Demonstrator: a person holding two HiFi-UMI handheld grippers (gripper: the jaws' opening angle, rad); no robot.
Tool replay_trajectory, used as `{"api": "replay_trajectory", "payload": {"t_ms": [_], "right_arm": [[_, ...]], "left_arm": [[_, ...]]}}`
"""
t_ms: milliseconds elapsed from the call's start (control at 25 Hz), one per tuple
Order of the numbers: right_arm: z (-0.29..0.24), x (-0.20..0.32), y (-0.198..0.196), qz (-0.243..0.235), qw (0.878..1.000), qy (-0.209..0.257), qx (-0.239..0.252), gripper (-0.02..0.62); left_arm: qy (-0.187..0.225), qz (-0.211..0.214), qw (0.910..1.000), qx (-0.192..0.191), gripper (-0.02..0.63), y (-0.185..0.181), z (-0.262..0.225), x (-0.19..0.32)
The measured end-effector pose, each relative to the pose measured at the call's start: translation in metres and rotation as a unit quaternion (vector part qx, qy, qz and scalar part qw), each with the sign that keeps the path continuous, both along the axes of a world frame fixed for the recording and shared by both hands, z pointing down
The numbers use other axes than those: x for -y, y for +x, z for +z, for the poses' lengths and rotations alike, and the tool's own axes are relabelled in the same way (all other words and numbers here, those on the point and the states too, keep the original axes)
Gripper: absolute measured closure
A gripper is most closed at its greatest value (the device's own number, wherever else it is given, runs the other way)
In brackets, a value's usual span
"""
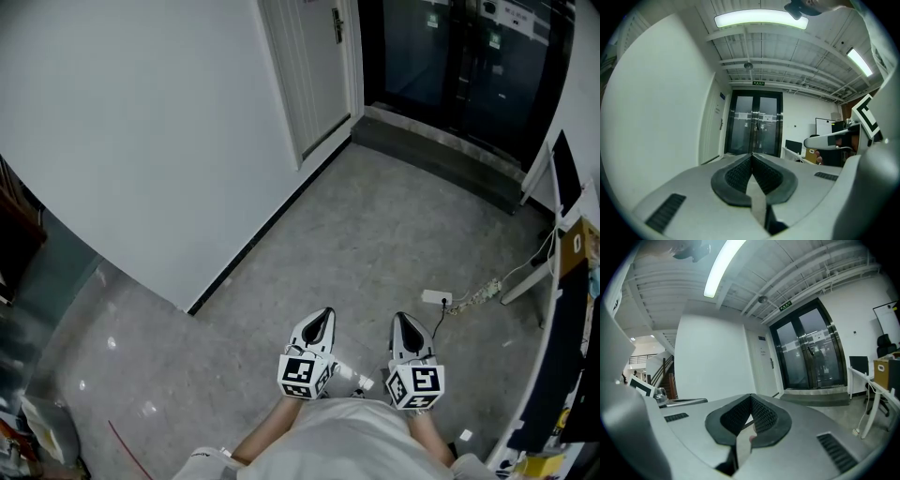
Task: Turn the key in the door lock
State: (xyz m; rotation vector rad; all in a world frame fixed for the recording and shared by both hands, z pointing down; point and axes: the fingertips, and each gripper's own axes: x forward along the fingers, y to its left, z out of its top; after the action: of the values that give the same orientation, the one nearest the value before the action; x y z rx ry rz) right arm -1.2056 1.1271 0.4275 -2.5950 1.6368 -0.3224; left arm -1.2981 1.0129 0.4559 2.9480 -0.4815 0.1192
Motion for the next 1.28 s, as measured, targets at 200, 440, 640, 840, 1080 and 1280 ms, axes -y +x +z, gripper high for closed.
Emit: {"api": "replay_trajectory", "payload": {"t_ms": [200, 440, 640, 840, 1080, 1280], "right_arm": [[0.003, -0.017, 0.01, -0.019, 1.0, 0.01, -0.006, 0.595], [0.009, -0.015, 0.037, -0.014, 1.0, 0.002, 0.004, 0.595], [0.006, 0.012, 0.068, -0.005, 1.0, 0.008, -0.006, 0.595], [0.003, 0.062, 0.096, -0.005, 1.0, 0.017, -0.002, 0.594], [-0.007, 0.12, 0.146, 0.043, 0.999, 0.001, -0.029, 0.594], [-0.008, 0.134, 0.197, 0.123, 0.992, 0.016, -0.026, 0.594]], "left_arm": [[0.003, 0.001, 1.0, 0.002, 0.597, 0.015, 0.006, -0.022], [-0.002, -0.006, 0.9999, 0.015, 0.597, 0.028, 0.017, -0.016], [0.0, -0.012, 0.9999, 0.008, 0.597, 0.045, 0.021, 0.02], [0.002, -0.018, 0.9998, 0.007, 0.597, 0.067, 0.024, 0.077], [0.021, -0.025, 0.9995, 0.003, 0.597, 0.093, 0.01, 0.192], [0.035, -0.028, 0.999, 0.001, 0.597, 0.109, 0.008, 0.267]]}}
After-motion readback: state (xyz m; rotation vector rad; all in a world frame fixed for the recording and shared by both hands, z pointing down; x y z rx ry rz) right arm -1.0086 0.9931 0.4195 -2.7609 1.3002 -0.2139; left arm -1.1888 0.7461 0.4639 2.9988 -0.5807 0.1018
